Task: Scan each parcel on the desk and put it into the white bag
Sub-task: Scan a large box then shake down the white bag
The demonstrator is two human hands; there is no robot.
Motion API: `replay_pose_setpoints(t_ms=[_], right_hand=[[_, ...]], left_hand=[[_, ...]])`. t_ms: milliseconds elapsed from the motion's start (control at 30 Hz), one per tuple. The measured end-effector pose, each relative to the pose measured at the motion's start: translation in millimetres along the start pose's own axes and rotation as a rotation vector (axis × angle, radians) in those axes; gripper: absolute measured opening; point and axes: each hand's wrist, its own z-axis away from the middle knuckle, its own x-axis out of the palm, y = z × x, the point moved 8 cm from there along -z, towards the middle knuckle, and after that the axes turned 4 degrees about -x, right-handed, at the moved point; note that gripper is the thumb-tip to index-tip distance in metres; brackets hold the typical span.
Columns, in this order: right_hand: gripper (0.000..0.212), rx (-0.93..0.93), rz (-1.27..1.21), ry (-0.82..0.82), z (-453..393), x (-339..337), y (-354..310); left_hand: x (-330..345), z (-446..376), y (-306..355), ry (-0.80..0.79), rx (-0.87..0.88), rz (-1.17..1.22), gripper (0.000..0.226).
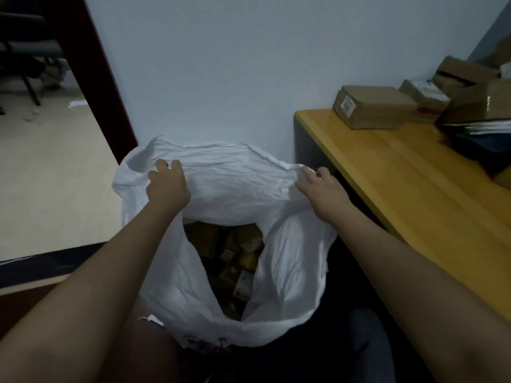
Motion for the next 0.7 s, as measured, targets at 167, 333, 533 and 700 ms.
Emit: replay_pose_setpoints(t_ms=[167,333,533,700], right_hand=[[0.075,0.138,-0.085,0.101,-0.2,-7.6,10.4],[0.068,0.141,-0.09,0.173,-12.2,-23.9,11.7],[0.068,0.161,-0.135,0.249,-9.3,-36.0,38.9],[0.066,0.237,-0.174,0.273,-2.9,-40.7,74.8]], left_hand=[[-9.2,-2.9,-9.0,0.14,-0.015,-0.16,0.034],[-10.5,-21.6,51.0,0.247,0.383,-0.09,0.04],[17.7,-54.0,150.8,0.071,0.716,-0.045,0.066],[5.3,-84.7,180.8,0.194,0.583,-0.018,0.036]])
